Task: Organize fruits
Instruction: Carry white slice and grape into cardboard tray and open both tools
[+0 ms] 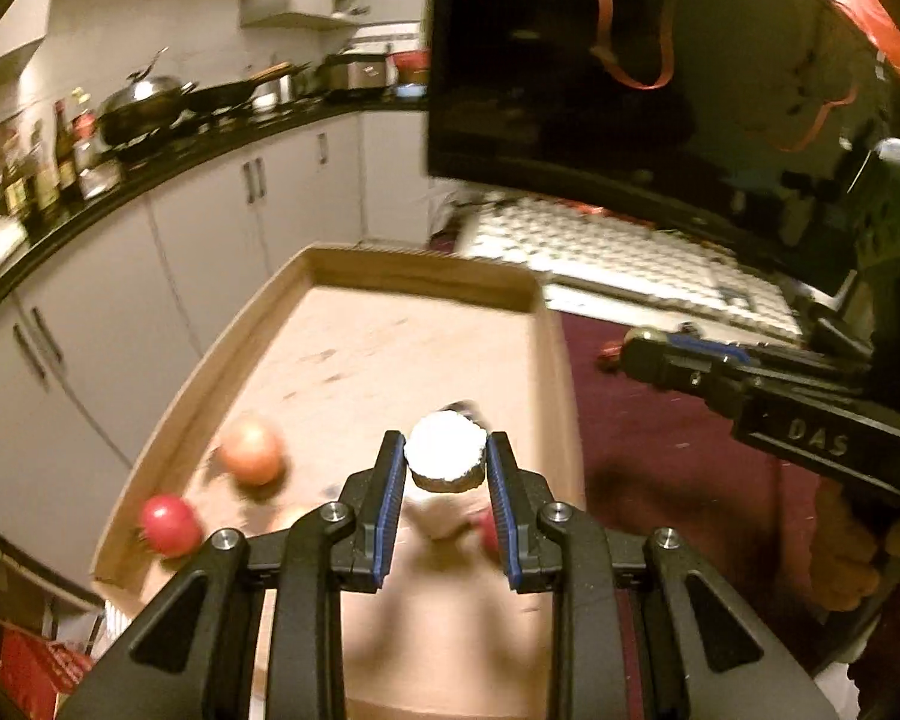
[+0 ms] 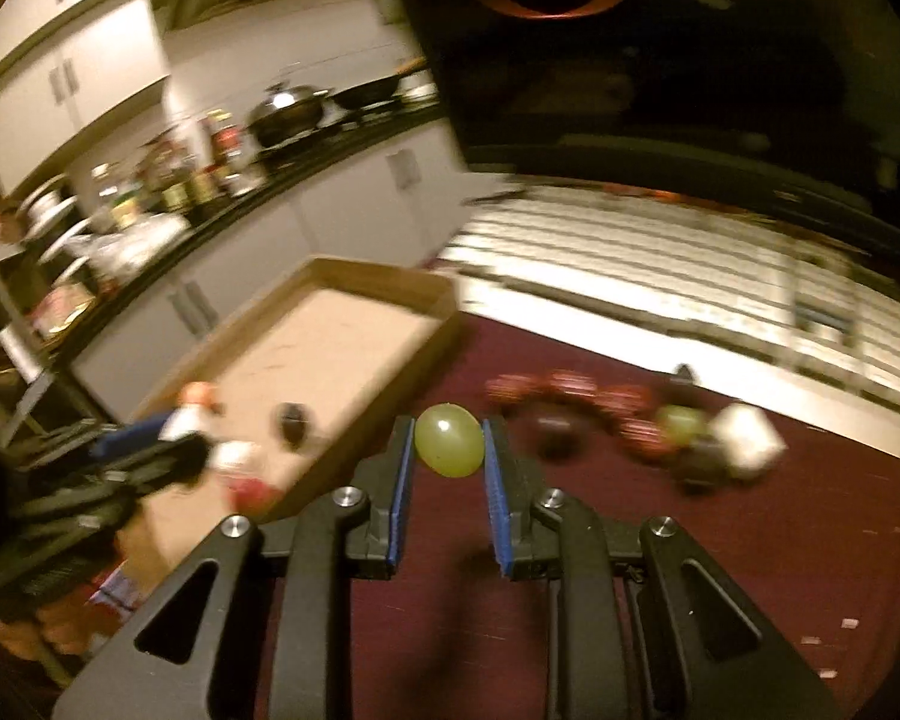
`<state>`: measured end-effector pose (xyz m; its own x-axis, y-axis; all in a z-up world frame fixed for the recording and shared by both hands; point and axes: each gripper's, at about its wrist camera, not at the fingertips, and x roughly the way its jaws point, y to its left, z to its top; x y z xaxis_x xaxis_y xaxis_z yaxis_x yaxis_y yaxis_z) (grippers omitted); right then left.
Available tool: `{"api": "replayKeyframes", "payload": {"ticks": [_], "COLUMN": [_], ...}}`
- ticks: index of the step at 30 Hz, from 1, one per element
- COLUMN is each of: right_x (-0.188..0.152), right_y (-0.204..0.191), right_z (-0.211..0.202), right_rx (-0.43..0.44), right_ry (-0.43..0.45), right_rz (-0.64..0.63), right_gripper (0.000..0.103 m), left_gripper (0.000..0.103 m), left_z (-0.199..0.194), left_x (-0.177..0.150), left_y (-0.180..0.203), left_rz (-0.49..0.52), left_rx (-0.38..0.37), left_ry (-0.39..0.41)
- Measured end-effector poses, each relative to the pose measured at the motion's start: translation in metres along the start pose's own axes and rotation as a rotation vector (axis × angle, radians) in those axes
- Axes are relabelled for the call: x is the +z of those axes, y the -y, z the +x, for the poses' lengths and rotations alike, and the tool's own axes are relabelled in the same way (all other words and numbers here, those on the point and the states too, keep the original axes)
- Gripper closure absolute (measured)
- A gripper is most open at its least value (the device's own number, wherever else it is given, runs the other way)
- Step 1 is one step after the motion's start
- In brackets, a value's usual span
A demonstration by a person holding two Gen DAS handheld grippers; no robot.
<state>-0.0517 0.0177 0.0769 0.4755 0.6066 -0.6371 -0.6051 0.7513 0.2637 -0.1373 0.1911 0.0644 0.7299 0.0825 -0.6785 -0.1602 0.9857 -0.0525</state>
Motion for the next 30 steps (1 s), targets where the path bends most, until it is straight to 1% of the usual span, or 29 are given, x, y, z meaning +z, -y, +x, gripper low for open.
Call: {"api": "replayKeyframes", "payload": {"ticks": [4, 6, 9, 13, 15, 17, 20, 22, 25, 27, 30], "right_x": [0.008, 0.011, 0.012, 0.004, 0.004, 0.006, 0.015, 0.021, 0.029, 0.032, 0.033], "right_y": [-0.036, -0.047, -0.062, -0.079, -0.083, -0.086, -0.086, -0.085, -0.080, -0.077, -0.072], "right_z": [0.027, 0.040, 0.060, 0.072, 0.078, 0.084, 0.093, 0.101, 0.117, 0.127, 0.143], "right_rx": [0.055, 0.056, 0.073, 0.087, 0.082, 0.059, 0.019, -0.006, -0.019, -0.029, -0.026], "right_ry": [-0.022, -0.034, -0.075, -0.109, -0.118, -0.114, -0.104, -0.107, -0.140, -0.173, -0.243], "right_rz": [-0.026, -0.034, -0.043, -0.071, -0.076, -0.081, -0.086, -0.097, -0.080, -0.071, -0.047], "right_gripper": [0.079, 0.079, 0.079, 0.079, 0.079, 0.079, 0.079, 0.079, 0.079, 0.079, 0.079], "left_gripper": [0.077, 0.077, 0.077, 0.077, 0.077, 0.077, 0.076, 0.077, 0.076, 0.076, 0.076], "left_z": [0.008, 0.009, 0.015, 0.022, 0.023, 0.028, 0.043, 0.052, 0.059, 0.060, 0.063], "left_x": [-0.006, -0.008, -0.010, -0.008, -0.002, 0.005, 0.015, 0.018, 0.022, 0.025, 0.027], "left_y": [-0.021, -0.025, -0.029, -0.038, -0.040, -0.042, -0.045, -0.048, -0.052, -0.051, -0.050], "left_rz": [-0.027, -0.027, -0.022, -0.027, -0.011, 0.009, 0.000, -0.013, -0.034, -0.027, -0.019], "left_rx": [0.024, 0.032, 0.040, 0.048, 0.059, 0.073, 0.052, 0.053, 0.031, 0.037, 0.067], "left_ry": [-0.023, -0.025, -0.034, -0.045, -0.037, -0.036, -0.073, -0.102, -0.141, -0.158, -0.181]}}
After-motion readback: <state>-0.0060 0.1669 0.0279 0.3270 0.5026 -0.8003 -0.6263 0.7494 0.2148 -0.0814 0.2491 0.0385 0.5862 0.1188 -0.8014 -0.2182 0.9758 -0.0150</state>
